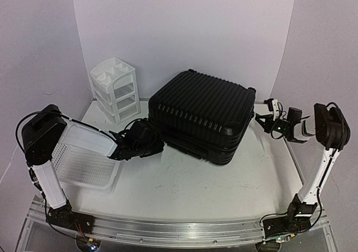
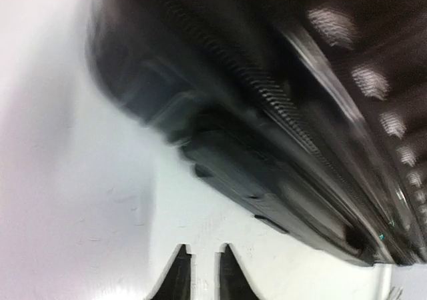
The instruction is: Open, take out, and arrange the luggage
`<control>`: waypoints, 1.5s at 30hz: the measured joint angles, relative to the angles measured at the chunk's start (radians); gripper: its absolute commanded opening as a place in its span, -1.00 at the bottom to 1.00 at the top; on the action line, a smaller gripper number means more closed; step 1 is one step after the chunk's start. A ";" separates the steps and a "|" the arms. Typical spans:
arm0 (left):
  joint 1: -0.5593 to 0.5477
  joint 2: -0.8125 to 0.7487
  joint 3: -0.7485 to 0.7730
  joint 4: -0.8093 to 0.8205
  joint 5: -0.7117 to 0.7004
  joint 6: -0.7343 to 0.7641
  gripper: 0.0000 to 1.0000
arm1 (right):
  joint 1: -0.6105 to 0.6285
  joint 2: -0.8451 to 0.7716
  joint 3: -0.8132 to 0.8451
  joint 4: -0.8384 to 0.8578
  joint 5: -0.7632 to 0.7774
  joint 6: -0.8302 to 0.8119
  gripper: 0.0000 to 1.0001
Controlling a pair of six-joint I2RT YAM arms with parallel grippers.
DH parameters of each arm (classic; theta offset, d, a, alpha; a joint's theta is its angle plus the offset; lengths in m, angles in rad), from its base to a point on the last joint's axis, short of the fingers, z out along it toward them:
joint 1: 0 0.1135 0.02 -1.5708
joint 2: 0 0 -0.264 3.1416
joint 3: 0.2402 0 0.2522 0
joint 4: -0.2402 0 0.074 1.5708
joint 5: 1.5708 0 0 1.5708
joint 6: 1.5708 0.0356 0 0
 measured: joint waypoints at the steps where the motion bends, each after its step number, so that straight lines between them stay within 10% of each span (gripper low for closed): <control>1: -0.002 -0.001 0.009 -0.002 0.008 0.037 -0.37 | 0.006 -0.048 -0.060 0.017 0.012 0.007 -1.00; 13: -0.200 -0.358 0.024 -0.086 0.047 0.554 0.74 | 0.210 -0.455 -0.477 0.035 0.170 0.119 -1.00; 28: -0.340 0.125 0.763 -0.386 -0.134 1.075 0.82 | 0.507 -0.719 -0.628 -0.129 0.267 0.235 -1.00; 35: -0.332 0.197 0.771 -0.454 -0.288 1.095 0.63 | 0.473 -0.774 -0.660 -0.148 0.334 0.274 -1.00; 45: -0.324 0.122 0.653 -0.422 -0.321 1.026 0.53 | 0.182 -0.504 -0.494 -0.104 0.005 0.447 -1.00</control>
